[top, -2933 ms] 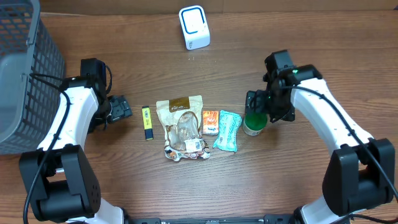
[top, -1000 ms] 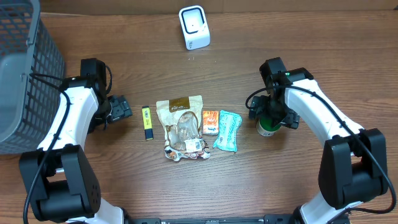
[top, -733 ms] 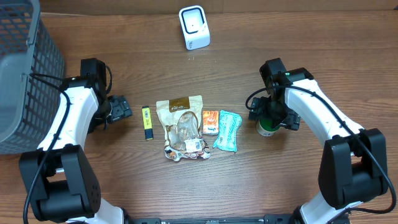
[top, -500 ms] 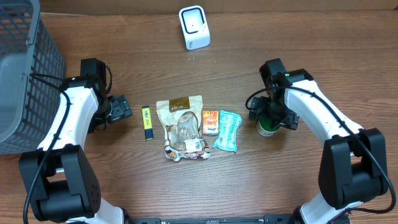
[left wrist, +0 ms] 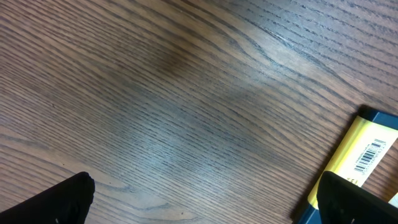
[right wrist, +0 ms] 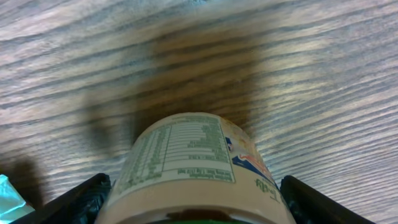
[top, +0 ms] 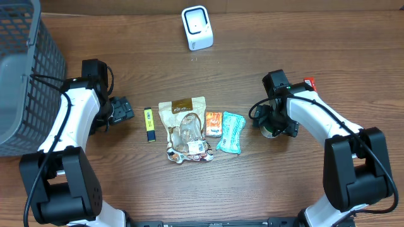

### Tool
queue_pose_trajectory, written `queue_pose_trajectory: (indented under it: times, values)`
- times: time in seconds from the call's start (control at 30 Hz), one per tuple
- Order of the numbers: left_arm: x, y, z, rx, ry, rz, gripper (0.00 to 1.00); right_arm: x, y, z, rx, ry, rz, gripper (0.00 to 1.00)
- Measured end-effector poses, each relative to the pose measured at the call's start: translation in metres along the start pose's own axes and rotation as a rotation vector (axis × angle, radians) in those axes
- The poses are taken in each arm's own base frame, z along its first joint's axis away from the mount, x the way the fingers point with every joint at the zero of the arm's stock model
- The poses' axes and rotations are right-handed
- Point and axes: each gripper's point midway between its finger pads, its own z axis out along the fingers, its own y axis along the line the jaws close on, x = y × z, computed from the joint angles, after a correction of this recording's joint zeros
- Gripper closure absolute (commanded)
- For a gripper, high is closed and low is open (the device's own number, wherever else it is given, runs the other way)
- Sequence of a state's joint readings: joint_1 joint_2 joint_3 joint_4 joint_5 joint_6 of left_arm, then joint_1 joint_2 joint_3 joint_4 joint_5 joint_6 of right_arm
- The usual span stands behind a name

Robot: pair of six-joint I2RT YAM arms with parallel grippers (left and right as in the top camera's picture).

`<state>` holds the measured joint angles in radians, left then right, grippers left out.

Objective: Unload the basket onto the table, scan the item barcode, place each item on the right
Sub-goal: 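Lift the jar off the table with the right gripper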

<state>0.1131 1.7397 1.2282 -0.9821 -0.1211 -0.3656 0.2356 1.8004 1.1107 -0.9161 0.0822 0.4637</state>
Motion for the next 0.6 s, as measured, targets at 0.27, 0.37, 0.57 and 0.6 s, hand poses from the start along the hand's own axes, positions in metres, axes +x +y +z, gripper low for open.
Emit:
queue_pose_trajectory:
  times: [0.27, 0.37, 0.57, 0.6]
  values:
    - [0.0000, 0.0000, 0.0000, 0.000, 0.000, 0.000, 0.00, -0.0002, 0.0003, 0.0000, -0.001, -0.001, 0.003, 0.27]
    - [0.0000, 0.0000, -0.0001, 0.000, 0.000, 0.000, 0.00, 0.0001, 0.0000, 0.0000, 0.000, 0.000, 0.001, 0.27]
    - [0.0000, 0.0000, 0.0000, 0.000, 0.000, 0.000, 0.00, 0.0065, -0.0040, -0.0026, 0.018, 0.031, -0.002, 0.25]
    - [0.0000, 0.0000, 0.0000, 0.000, 0.000, 0.000, 0.00, 0.0047, -0.0031, -0.0036, 0.015, 0.026, -0.001, 0.25]
